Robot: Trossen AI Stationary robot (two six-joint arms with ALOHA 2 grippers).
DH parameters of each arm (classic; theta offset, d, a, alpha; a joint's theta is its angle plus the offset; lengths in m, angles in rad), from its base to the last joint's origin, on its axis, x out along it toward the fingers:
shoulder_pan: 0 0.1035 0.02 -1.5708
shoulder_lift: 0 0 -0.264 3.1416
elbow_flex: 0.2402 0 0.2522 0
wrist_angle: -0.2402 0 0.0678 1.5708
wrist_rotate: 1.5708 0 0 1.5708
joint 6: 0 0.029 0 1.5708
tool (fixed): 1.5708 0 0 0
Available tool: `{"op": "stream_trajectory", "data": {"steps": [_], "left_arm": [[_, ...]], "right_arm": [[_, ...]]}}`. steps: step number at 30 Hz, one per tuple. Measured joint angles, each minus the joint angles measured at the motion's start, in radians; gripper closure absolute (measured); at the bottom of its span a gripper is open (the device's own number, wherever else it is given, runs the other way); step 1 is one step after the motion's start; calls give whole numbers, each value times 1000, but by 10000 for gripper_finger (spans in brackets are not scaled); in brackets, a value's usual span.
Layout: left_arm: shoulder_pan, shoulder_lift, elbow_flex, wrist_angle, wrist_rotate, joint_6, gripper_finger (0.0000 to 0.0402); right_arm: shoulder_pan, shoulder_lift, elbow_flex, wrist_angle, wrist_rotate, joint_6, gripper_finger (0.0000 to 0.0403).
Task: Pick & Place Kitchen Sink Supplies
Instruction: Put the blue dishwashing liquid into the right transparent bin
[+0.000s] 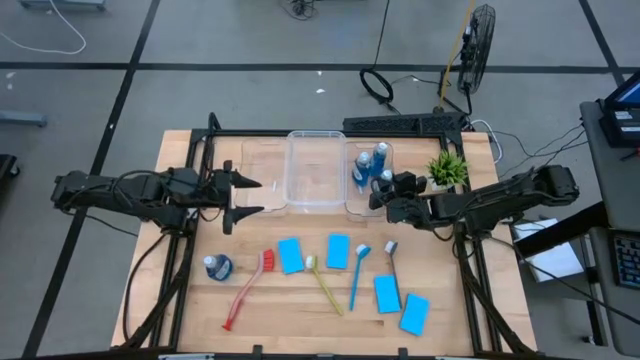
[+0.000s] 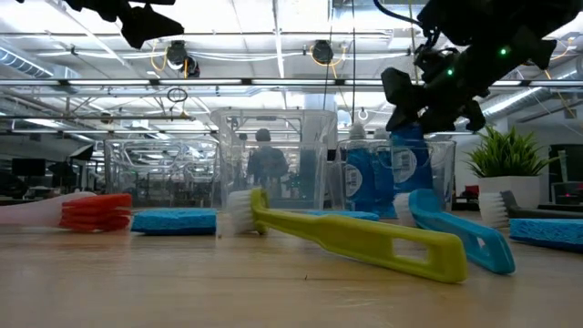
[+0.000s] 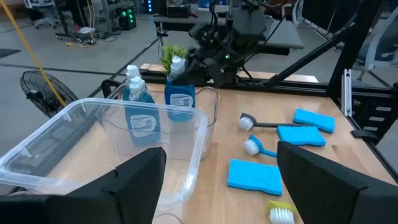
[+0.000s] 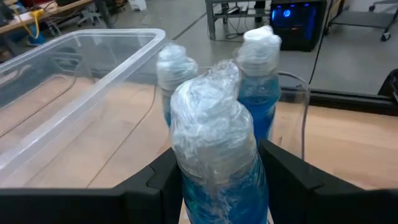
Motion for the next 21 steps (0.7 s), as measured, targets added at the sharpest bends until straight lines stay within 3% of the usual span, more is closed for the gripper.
{"op": "stream_trajectory", "data": {"steps": [7,21], "left_arm": [[0,-47,0,-32,0,15,96],[0,-64,0,-64,-1,-1,96]], "right_arm": [[-24,0,-57,110,-2,-17,235],[-26,0,-69,115,-65,-51,216]]}}
